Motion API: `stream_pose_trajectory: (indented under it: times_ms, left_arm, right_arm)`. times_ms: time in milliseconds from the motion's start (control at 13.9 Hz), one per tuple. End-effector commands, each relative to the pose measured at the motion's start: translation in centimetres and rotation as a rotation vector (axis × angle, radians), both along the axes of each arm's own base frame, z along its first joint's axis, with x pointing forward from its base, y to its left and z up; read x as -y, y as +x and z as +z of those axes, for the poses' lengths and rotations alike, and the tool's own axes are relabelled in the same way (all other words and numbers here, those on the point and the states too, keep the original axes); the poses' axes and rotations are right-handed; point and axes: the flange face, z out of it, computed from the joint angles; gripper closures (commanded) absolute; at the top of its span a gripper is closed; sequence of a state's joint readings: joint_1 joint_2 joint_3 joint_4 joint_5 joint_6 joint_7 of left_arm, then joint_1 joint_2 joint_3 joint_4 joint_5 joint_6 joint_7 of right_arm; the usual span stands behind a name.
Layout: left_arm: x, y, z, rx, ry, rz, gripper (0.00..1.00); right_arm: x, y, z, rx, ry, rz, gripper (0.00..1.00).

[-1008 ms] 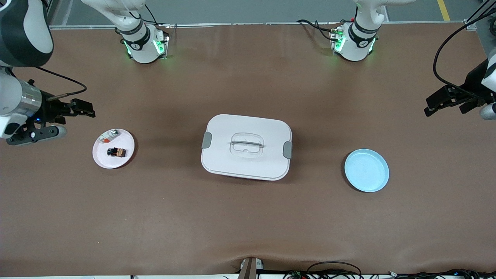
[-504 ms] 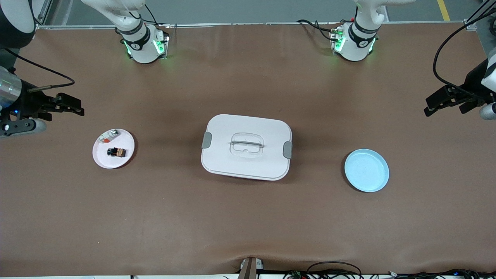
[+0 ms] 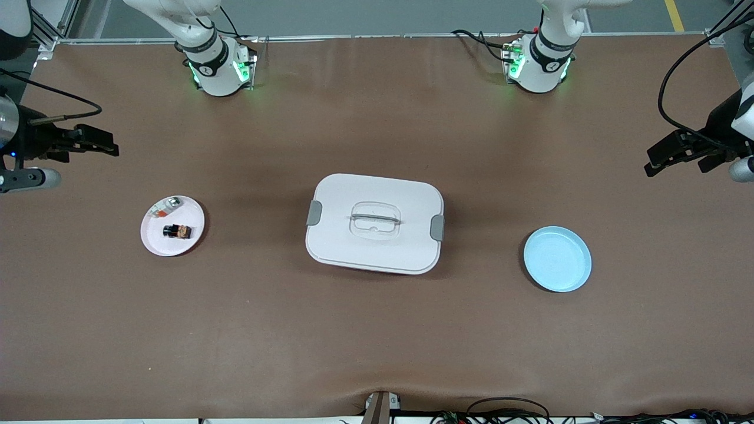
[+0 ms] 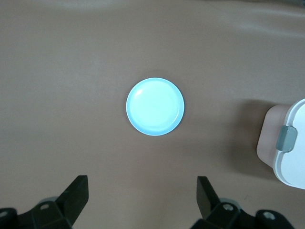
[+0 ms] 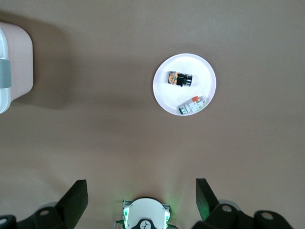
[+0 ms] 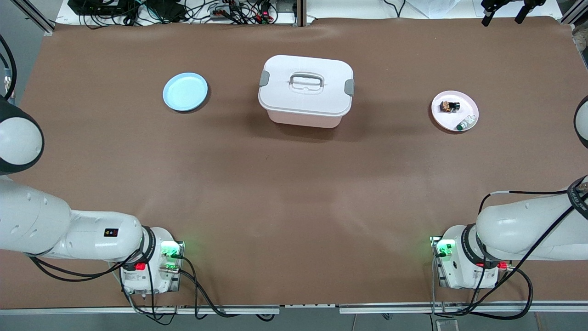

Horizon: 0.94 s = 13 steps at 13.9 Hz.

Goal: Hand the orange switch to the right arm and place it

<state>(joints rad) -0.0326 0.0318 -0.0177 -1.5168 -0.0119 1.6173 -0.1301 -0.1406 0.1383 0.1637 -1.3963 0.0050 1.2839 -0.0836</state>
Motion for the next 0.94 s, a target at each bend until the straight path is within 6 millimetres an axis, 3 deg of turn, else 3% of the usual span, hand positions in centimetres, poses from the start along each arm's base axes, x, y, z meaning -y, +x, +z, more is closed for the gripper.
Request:
stream_pose_trajectory:
  times_ms: [0,432,720,864]
  left_arm:
    - [0.0,0.0,0.5,-0.004,-0.004,-0.011,0.0]
    - [0.1,0.0,0.5,-0.004,-0.004,-0.013,0.0]
    - [0.0,0.0,0.5,-0.004,-0.004,-0.01,0.0]
    - [0.1,0.0,0.5,-0.004,-0.004,-0.013,0.0]
  right_arm:
    - [-0.5,-0.2,0.9,-0.002,0.012,-0.01,0.0]
    - [0.1,-0.9,2.3,0.033,0.01,-0.028,0.0]
    - [-3.4,-1.1,3.5,0.084,-0.02,-0.121,0.0]
    - [-3.7,-1.2,3.8,0.097,-0.004,-0.121,0.0]
